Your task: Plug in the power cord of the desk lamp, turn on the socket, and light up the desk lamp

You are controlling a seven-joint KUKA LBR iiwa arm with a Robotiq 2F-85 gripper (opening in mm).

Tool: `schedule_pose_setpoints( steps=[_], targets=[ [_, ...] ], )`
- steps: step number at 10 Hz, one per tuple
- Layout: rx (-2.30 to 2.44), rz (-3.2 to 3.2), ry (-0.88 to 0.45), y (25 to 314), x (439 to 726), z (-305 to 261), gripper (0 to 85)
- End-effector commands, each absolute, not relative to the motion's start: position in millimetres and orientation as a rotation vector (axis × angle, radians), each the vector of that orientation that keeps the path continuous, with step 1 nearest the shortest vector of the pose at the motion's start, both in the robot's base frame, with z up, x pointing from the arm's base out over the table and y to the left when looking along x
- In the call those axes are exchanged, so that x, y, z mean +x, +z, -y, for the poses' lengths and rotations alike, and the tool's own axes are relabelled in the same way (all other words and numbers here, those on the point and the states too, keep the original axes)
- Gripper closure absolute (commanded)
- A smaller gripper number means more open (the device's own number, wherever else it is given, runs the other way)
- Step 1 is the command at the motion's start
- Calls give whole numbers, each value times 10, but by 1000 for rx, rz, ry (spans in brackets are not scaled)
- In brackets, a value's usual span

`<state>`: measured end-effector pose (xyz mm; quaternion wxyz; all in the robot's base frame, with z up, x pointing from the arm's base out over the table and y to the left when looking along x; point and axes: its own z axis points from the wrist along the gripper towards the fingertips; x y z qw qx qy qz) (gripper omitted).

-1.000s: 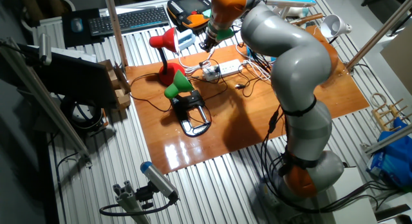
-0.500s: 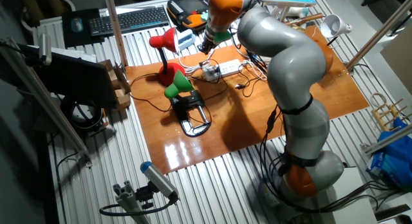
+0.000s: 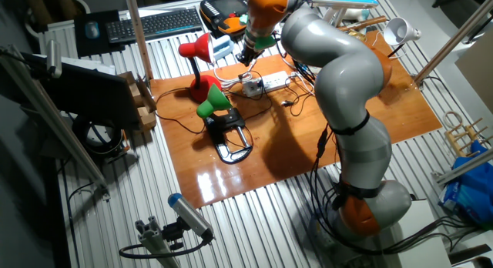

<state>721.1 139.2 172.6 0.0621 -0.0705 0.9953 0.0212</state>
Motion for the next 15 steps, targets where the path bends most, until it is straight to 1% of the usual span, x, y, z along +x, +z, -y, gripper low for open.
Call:
schedule_pose_setpoints(
  steps=[1, 4, 5, 7, 9, 11, 13, 14, 15],
  targets=[
    [-211, -3008, 70, 1693, 7215, -1397, 850],
    [-200, -3015, 79, 1687, 7223, -1398, 850],
    [-178, -2999, 62, 1687, 7223, -1398, 850],
    [-168, -2995, 97, 1687, 7223, -1398, 850],
    [-206, -2995, 48, 1687, 7223, -1398, 850],
    [-220, -2998, 48, 1687, 7223, -1398, 850],
    [-233, -2990, -16, 1687, 7223, -1398, 850],
    [-228, -2981, -24, 1671, 7229, -1400, 850],
    [-225, -2983, -16, 1588, 7269, -1425, 850]
  ],
)
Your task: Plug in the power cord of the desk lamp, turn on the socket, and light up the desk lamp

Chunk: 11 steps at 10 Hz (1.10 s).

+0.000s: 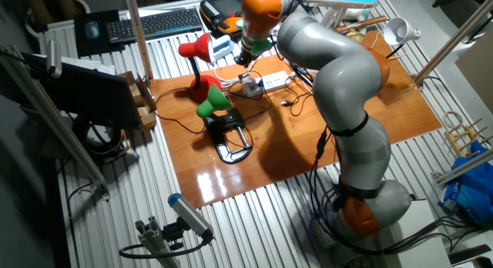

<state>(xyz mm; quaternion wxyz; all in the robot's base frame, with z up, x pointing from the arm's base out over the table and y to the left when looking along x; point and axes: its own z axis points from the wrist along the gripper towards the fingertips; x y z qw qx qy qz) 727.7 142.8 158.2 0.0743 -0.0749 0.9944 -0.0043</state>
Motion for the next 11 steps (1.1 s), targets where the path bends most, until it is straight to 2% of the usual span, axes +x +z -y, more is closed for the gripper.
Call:
schedule_pose_setpoints(
  steps=[1, 6, 9, 11],
  targets=[
    [-228, -2990, -11, 1524, 7299, -1444, 850],
    [-282, -3010, 58, 1359, 7366, -1447, 850],
    [-220, -2929, 39, 1339, 7357, -1459, 340],
    [-201, -2896, 52, 1251, 7367, -1467, 340]
  ],
)
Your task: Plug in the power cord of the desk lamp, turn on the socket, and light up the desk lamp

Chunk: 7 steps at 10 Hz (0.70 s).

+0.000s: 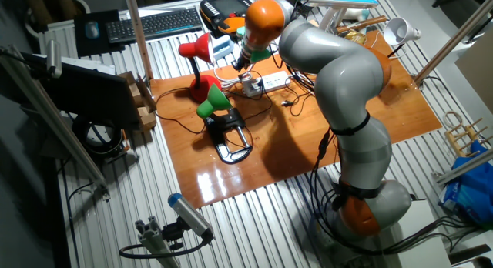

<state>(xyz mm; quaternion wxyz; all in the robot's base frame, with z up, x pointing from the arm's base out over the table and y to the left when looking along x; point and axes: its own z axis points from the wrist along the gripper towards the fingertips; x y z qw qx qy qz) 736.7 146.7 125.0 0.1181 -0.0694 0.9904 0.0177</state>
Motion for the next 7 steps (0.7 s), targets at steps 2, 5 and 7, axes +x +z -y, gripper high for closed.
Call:
schedule_pose_setpoints(
  steps=[2, 5, 7],
  targets=[
    [-221, -2900, 59, 1203, 7390, -1467, 340],
    [-206, -2905, 77, 1166, 7437, -1463, 510],
    [-203, -2896, 76, 1104, 7472, -1449, 510]
  ],
)
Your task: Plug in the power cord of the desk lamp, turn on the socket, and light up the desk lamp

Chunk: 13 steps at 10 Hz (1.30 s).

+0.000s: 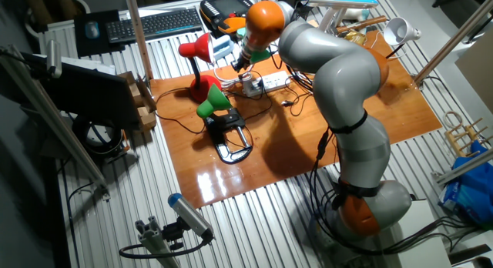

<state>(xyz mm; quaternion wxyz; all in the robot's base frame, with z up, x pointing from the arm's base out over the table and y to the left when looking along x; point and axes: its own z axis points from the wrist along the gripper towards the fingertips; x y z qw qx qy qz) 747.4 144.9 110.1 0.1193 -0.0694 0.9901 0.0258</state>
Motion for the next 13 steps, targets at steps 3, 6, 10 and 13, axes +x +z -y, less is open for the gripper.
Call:
schedule_pose_setpoints(
  steps=[3, 6, 10, 13],
  targets=[
    [-195, -2887, 73, 1109, 7506, -1464, 510],
    [-185, -2873, 68, 1070, 7532, -1454, 340],
    [-197, -2882, 75, 952, 7566, -1379, 340],
    [-187, -2894, 77, 884, 7543, -1367, 340]
  ],
)
